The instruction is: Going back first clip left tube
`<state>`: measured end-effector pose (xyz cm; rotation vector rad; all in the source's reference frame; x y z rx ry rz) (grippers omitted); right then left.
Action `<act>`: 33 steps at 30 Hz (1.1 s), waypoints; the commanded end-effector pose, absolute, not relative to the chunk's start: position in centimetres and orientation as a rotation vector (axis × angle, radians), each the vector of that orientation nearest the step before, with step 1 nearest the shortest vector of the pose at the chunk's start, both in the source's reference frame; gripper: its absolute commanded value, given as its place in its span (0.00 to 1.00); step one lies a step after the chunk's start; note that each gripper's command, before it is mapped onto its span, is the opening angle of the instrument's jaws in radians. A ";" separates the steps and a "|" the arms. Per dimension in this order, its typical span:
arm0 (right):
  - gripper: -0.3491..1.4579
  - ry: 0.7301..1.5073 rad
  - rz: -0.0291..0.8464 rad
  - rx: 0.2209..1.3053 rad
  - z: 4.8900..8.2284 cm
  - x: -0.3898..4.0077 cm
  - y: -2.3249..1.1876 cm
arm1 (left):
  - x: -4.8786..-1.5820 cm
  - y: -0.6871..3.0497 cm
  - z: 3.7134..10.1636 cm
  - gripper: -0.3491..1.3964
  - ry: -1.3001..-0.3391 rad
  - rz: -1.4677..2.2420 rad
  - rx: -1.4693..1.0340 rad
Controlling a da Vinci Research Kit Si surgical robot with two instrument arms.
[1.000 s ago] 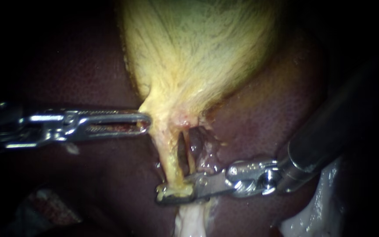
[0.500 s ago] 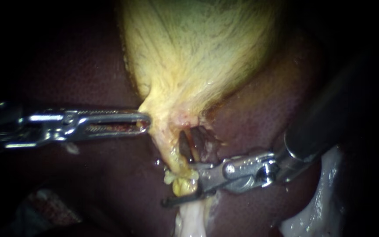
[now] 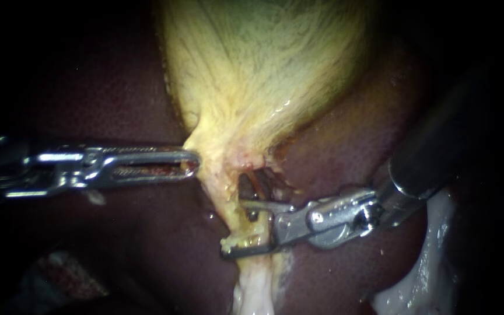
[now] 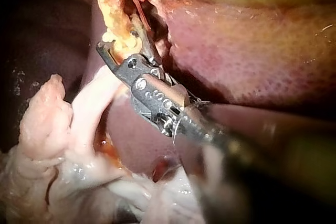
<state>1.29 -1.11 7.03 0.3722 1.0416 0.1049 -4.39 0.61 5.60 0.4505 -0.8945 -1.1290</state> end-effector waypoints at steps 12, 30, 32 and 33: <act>0.52 1.044 0.131 0.316 6.34 0.50 -0.70 | -4.44 0.60 5.72 0.00 -0.899 -1.128 0.445; 0.52 1.166 0.034 0.316 5.77 0.23 -0.52 | -4.56 0.60 5.97 0.00 -0.899 -1.130 0.431; 0.52 1.166 0.034 0.316 5.78 0.22 -0.51 | -4.59 0.61 6.03 0.00 -0.900 -1.128 0.431; 0.52 1.166 0.034 0.316 5.79 0.21 -0.51 | -4.61 0.61 6.07 0.00 -0.901 -1.127 0.432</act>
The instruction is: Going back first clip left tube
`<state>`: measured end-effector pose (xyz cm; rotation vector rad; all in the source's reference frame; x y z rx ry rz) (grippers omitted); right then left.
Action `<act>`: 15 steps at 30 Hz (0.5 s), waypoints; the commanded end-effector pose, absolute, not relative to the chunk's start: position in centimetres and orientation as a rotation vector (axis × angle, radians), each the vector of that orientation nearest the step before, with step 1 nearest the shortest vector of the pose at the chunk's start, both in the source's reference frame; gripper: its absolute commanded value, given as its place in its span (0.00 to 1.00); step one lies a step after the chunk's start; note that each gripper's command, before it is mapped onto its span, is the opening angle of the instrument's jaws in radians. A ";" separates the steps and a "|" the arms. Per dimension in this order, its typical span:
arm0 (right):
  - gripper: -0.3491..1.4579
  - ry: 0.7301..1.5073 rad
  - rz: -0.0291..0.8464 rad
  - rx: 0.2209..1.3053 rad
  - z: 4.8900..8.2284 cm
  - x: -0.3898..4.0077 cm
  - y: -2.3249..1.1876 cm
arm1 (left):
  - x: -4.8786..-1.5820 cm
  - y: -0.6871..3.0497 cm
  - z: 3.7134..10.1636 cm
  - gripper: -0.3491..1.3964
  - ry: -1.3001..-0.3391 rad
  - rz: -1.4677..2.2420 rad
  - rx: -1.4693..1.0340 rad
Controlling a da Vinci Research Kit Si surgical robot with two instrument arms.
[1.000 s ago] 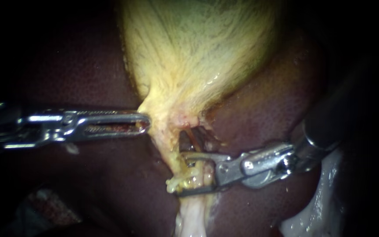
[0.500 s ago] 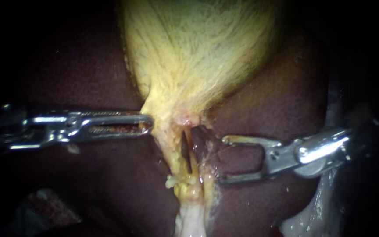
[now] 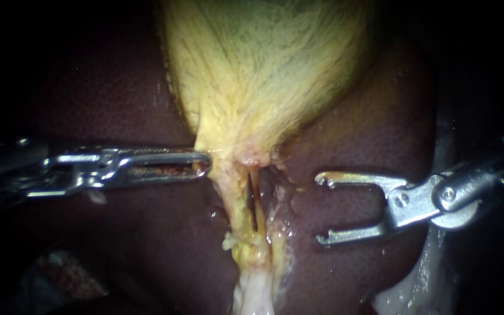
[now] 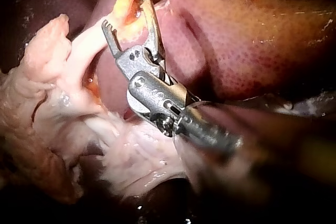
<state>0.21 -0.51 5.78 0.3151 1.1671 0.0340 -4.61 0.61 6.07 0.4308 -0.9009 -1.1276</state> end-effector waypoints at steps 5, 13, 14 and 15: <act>0.52 1.167 0.029 0.312 5.79 0.21 -0.51 | -4.74 0.58 6.29 0.00 -0.890 -1.115 0.437; 0.52 1.167 0.029 0.313 5.79 0.21 -0.50 | -4.94 0.49 6.54 0.00 -0.863 -1.092 0.454; 0.52 1.167 0.029 0.313 5.79 0.21 -0.50 | -4.95 0.48 6.54 0.00 -0.864 -1.090 0.456; 0.52 1.167 0.029 0.313 5.79 0.21 -0.50 | -4.95 0.48 6.53 0.00 -0.864 -1.090 0.457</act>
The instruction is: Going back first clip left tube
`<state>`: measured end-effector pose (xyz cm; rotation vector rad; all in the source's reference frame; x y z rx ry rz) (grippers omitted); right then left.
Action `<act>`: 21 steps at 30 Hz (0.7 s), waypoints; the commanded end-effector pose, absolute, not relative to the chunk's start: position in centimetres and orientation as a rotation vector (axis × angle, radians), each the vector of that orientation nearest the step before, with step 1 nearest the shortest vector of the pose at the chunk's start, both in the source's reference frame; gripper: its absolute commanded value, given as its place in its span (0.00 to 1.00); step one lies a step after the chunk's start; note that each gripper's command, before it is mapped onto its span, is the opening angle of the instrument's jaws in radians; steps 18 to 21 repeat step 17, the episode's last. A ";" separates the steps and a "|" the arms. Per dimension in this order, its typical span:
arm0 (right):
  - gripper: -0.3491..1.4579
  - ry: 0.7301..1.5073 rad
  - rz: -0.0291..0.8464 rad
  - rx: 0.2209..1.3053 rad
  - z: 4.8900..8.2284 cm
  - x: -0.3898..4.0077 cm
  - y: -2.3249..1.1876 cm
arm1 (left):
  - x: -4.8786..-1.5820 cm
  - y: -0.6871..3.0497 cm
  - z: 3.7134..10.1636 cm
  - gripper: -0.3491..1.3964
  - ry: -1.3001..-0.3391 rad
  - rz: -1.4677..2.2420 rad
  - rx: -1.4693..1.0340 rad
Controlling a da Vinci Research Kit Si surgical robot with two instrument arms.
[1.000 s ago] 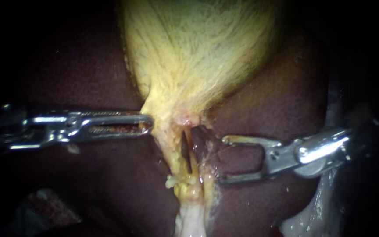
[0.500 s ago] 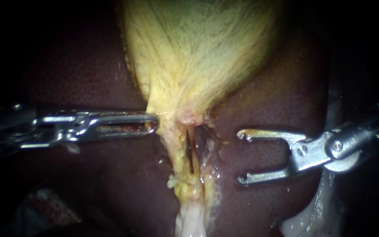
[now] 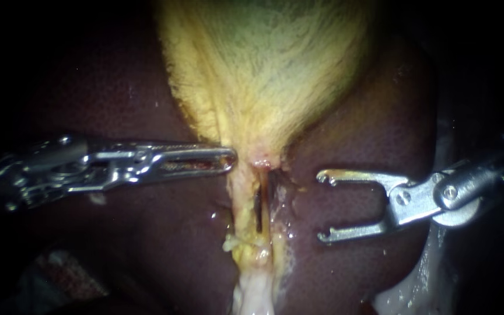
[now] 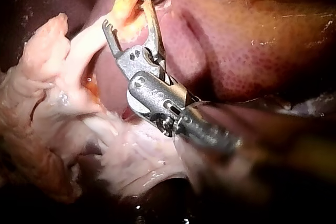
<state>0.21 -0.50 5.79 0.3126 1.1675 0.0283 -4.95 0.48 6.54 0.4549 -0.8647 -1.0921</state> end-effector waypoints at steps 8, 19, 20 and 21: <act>0.52 1.167 0.029 0.313 5.80 0.21 -0.50 | -4.94 0.48 6.51 0.00 -0.864 -1.090 0.457; 0.52 1.167 0.028 0.313 5.80 0.19 -0.50 | -4.94 0.48 6.51 0.00 -0.864 -1.090 0.458; 0.52 1.167 0.028 0.313 5.80 0.19 -0.50 | -4.94 0.48 6.51 0.00 -0.864 -1.090 0.458; 0.52 1.167 0.028 0.313 5.80 0.19 -0.50 | -4.94 0.48 6.51 0.00 -0.864 -1.090 0.458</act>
